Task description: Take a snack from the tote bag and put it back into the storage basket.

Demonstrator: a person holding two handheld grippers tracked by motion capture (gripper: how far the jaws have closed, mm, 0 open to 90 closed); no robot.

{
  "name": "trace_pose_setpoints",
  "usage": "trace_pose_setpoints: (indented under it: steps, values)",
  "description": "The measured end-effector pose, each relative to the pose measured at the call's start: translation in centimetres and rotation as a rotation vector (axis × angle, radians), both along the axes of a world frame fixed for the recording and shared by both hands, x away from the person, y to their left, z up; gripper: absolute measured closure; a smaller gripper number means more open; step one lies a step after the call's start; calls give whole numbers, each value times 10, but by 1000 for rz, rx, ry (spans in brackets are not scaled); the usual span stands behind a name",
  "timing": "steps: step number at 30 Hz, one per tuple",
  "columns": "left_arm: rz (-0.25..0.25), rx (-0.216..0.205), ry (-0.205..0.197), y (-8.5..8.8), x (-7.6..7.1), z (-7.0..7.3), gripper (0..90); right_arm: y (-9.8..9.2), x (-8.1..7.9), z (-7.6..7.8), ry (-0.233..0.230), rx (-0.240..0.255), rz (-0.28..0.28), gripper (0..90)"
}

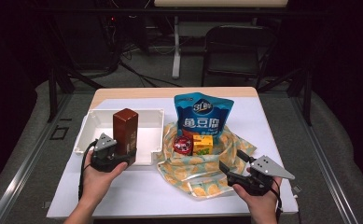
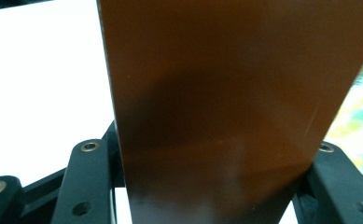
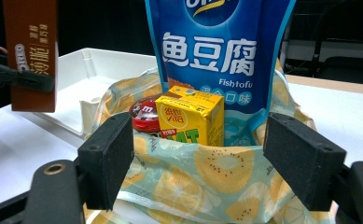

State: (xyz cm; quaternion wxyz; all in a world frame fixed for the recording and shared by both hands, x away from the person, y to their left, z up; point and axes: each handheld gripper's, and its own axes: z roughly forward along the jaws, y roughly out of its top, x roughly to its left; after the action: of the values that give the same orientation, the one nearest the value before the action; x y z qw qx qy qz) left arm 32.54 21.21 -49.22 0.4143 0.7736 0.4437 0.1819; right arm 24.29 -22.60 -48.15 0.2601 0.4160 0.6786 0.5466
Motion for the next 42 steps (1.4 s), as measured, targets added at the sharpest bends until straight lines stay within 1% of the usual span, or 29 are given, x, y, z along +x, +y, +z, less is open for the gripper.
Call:
trace_pose_setpoints:
  steps: [2, 7, 8, 9, 10, 13, 14, 16, 18, 19, 20, 21, 22, 26, 29, 31, 35, 37, 39, 42]
  values:
    - [7, 17, 18, 0, 6, -2, 440, 0, 0, -1, 3, 1, -2, 243]
    - [8, 53, 82, -1, 20, -10, 440, -1, 1, -2, 7, -2, -3, 246]
    - [5, 58, 101, -1, 23, -11, 440, -1, 2, -3, 7, -1, -3, 247]
    - [14, 59, 102, -1, 26, -13, 440, -1, 2, -3, 9, -1, -4, 248]
    - [9, 69, 118, -1, 29, -13, 440, -1, 2, -3, 8, 3, -7, 248]
    - [17, 90, 154, -3, 37, -16, 440, -1, 2, -3, 9, -2, -6, 249]
    - [16, 99, 158, -4, 40, -18, 440, -1, 2, -3, 9, 0, -8, 249]
    - [1, 114, 198, -5, 46, -20, 439, -1, 2, -4, 11, -2, -10, 250]
    - [-3, 104, 236, -6, 52, -21, 439, -2, 3, -4, 12, 2, -11, 253]
    - [0, 104, 249, -6, 55, -21, 439, -2, 2, -4, 10, 4, -15, 259]
    - [2, 111, 260, -7, 57, -21, 439, -1, 2, -4, 0, 13, -20, 264]
    - [-3, 120, 269, -7, 60, -22, 439, -2, 1, -4, 4, 5, -20, 265]
    - [-5, 130, 281, -9, 61, -22, 439, -1, 1, -4, 2, 7, -21, 265]
    - [-17, 139, 311, -12, 69, -24, 438, 0, 1, -5, 2, 3, -14, 265]
    - [-29, 147, 338, -13, 74, -23, 437, 1, 3, -7, 16, -5, -13, 265]
    - [-38, 160, 361, -14, 78, -23, 436, 2, 4, -8, 22, -7, -13, 264]
    - [-61, 202, 400, -19, 87, -24, 435, 3, 4, -9, 25, -9, -10, 264]
    - [-63, 225, 423, -23, 92, -26, 434, 3, 4, -9, 24, -14, -11, 264]
    - [-70, 247, 441, -26, 95, -29, 434, 3, 4, -9, 23, -9, -11, 264]
    - [-67, 266, 460, -29, 98, -36, 435, 1, 4, -9, 24, -3, -14, 264]
